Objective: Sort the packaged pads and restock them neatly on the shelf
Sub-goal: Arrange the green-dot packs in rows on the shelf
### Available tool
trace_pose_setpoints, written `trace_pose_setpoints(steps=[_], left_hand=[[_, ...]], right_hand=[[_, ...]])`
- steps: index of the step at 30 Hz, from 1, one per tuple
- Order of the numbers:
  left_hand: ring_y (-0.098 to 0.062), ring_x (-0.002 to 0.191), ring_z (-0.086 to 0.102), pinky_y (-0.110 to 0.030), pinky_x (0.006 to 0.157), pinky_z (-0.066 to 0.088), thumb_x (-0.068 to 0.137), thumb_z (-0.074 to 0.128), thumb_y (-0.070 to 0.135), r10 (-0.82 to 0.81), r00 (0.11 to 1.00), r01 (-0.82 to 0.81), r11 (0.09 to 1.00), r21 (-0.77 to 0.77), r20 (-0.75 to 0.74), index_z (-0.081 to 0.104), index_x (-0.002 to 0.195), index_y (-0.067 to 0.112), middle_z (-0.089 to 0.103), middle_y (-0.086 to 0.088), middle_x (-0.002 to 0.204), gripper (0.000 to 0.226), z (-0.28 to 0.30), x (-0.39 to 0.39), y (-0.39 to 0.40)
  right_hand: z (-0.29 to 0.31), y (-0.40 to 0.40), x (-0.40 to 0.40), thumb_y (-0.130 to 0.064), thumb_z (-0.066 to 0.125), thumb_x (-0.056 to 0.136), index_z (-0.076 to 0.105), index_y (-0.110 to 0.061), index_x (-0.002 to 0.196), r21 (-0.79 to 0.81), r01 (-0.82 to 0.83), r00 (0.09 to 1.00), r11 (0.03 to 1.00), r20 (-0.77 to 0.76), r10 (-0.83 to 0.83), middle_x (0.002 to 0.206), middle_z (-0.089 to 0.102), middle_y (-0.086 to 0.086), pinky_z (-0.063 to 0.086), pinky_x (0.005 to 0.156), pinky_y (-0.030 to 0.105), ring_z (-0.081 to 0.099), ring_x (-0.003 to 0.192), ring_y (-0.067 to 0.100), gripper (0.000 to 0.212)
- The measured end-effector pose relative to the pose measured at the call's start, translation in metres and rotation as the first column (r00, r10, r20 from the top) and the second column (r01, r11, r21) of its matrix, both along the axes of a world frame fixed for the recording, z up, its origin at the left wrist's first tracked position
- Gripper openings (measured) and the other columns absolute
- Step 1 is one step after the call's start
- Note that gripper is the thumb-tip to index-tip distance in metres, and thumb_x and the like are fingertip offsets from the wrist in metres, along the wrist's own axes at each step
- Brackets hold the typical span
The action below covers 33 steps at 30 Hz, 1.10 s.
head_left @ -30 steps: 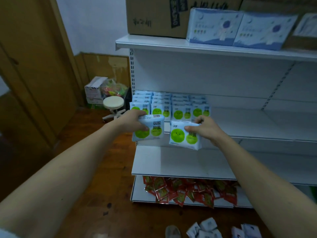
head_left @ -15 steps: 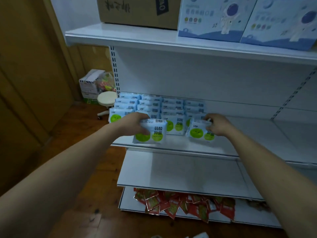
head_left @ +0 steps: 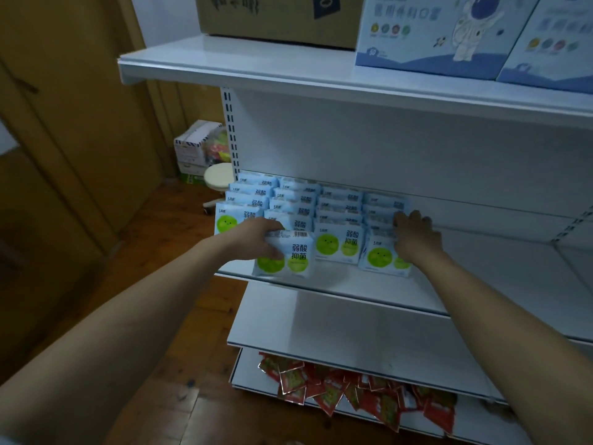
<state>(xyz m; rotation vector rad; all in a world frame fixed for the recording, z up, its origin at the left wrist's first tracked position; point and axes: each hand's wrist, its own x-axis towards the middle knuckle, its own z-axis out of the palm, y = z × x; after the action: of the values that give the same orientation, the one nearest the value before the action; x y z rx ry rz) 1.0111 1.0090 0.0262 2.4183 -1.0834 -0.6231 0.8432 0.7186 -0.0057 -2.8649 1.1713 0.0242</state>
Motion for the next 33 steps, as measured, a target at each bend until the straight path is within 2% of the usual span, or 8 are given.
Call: trace_pose_setpoints(steps=[3,6,11,15,18,21,24,33], left_hand=[[-0.023,0.121,0.055,-0.028,0.095,0.044,0.079,0.080,0.024,0.014,1.000,-0.014,1.000,-0.005,-0.027,0.048,0.142,0.014,0.054,-0.004,0.139,0.072,-0.003,0.003,0.016],[-0.022,0.120,0.055,-0.029,0.098,0.045,0.081,0.079,0.023,0.015,0.998,-0.016,1.000,-0.016,-0.062,0.048,0.141,0.013,0.055,-0.001,0.137,0.068,-0.003,0.003,0.036],[-0.017,0.121,0.055,-0.030,0.096,0.050,0.080,0.080,0.023,0.025,0.982,-0.044,0.994,-0.097,-0.188,0.048,0.140,0.016,0.054,0.001,0.138,0.069,-0.007,0.005,0.082],[-0.014,0.102,0.064,-0.030,0.080,0.059,0.077,0.081,0.012,0.105,0.954,-0.183,0.946,-0.269,-0.280,0.052,0.120,0.024,0.059,0.002,0.118,0.054,-0.016,0.004,0.122],[-0.013,0.095,0.064,-0.035,0.077,0.060,0.074,0.083,0.009,0.281,0.891,-0.428,0.782,-0.453,-0.357,0.039,0.122,0.027,0.055,0.002,0.111,0.067,-0.026,0.005,0.143],[-0.009,0.088,0.062,-0.036,0.073,0.060,0.078,0.081,0.012,0.383,0.796,-0.592,0.657,-0.467,-0.470,0.034,0.130,0.022,0.057,-0.002,0.113,0.071,-0.038,0.009,0.148],[-0.012,0.095,0.064,-0.035,0.073,0.061,0.080,0.079,0.012,0.393,0.810,-0.576,0.674,-0.462,-0.435,0.038,0.132,0.017,0.057,-0.003,0.124,0.066,-0.049,0.019,0.143],[-0.010,0.102,0.062,-0.028,0.080,0.059,0.082,0.077,0.012,0.433,0.823,-0.565,0.688,-0.456,-0.366,0.043,0.139,0.019,0.057,0.001,0.132,0.067,-0.080,0.065,0.097]], right_hand=[[0.018,0.037,0.007,-0.009,0.052,0.090,0.051,-0.010,0.118,-0.033,-0.087,0.962,0.996,0.258,0.092,0.119,0.052,0.018,0.045,0.080,0.040,0.051,0.108,0.035,0.028],[0.038,0.099,0.023,-0.023,0.058,0.095,0.058,-0.016,0.108,0.393,-0.286,0.886,0.874,0.456,0.085,0.107,0.064,0.012,0.053,0.070,0.039,0.062,0.084,0.027,0.015],[0.041,0.196,0.035,-0.040,0.071,0.086,0.045,-0.028,0.129,0.663,-0.443,0.893,0.604,0.386,0.232,0.110,0.059,-0.005,0.052,0.056,0.023,0.067,0.078,0.015,0.052],[0.010,0.243,0.045,-0.030,0.076,0.084,0.042,-0.022,0.127,0.619,-0.457,0.879,0.638,0.425,0.217,0.109,0.061,0.000,0.051,0.050,0.025,0.065,0.074,0.016,0.055],[-0.006,0.266,0.055,-0.029,0.074,0.086,0.044,-0.018,0.116,0.682,-0.393,0.874,0.617,0.485,0.021,0.107,0.062,0.003,0.057,0.060,0.038,0.068,0.081,0.022,0.044],[-0.016,0.274,0.071,-0.027,0.075,0.085,0.048,-0.016,0.113,0.698,-0.365,0.847,0.616,0.524,-0.091,0.111,0.062,0.003,0.059,0.073,0.044,0.066,0.092,0.024,0.040],[-0.022,0.273,0.092,-0.027,0.075,0.084,0.052,-0.018,0.111,0.679,-0.357,0.818,0.642,0.559,-0.136,0.109,0.062,0.000,0.056,0.085,0.049,0.063,0.099,0.021,0.037],[-0.060,0.248,0.149,-0.022,0.070,0.089,0.053,-0.013,0.109,0.608,-0.323,0.771,0.725,0.613,-0.170,0.107,0.056,0.002,0.048,0.080,0.035,0.055,0.092,0.016,0.028]])
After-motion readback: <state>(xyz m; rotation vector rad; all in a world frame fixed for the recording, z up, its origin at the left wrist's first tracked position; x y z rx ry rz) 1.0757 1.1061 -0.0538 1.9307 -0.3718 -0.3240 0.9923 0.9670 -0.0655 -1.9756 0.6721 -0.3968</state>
